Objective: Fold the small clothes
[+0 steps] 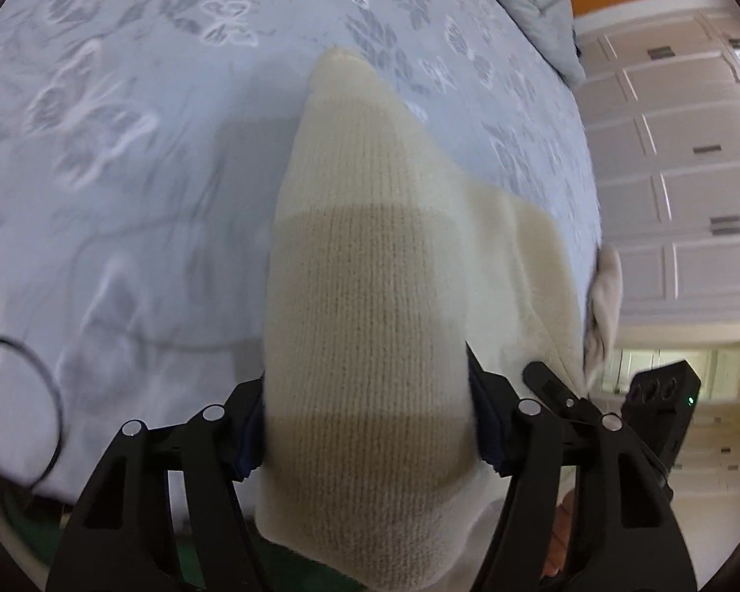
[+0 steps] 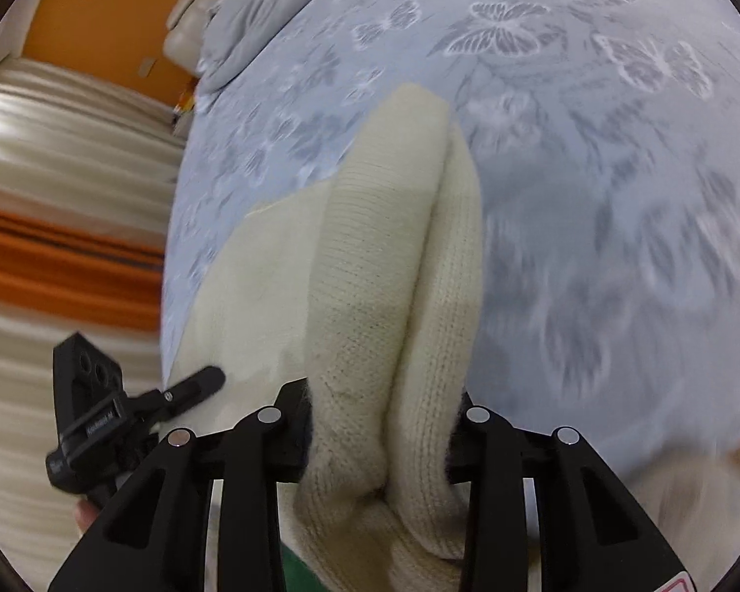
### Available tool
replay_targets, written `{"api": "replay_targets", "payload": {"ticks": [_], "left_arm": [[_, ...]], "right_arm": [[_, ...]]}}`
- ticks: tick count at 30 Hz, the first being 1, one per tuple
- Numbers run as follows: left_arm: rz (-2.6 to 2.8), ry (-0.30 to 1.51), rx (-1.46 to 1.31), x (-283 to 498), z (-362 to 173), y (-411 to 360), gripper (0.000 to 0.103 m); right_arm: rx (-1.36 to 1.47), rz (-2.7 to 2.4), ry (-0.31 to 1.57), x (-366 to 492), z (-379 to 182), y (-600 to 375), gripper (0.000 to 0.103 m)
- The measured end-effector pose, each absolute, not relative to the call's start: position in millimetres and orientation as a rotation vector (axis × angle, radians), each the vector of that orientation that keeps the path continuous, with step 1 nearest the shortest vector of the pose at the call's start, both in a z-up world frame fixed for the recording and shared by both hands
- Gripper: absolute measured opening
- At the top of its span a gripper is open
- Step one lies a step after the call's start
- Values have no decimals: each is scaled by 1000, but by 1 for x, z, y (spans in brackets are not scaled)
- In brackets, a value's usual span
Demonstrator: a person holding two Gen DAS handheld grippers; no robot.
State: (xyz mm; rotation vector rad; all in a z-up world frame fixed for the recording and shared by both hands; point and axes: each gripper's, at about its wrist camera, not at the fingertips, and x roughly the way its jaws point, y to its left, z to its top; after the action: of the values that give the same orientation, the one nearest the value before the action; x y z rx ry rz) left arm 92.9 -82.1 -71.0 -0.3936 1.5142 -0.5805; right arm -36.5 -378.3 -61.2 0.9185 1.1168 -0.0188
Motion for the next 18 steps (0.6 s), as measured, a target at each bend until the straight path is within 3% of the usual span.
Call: {"api": "replay_targets", "payload": {"ticks": [4,9,18], "left_arm": [[-618,1522,-369,35,-35,-40,63],[-659,1398,-381,-16,17,11,63],[-681,892,-394,-43,149,85,63]], "right_arm": [[901,46,1141,-88,-31,-336,33],[833,120,1059,-131,24,-290,33],[597,294,726,-120,155,-225,33]]}}
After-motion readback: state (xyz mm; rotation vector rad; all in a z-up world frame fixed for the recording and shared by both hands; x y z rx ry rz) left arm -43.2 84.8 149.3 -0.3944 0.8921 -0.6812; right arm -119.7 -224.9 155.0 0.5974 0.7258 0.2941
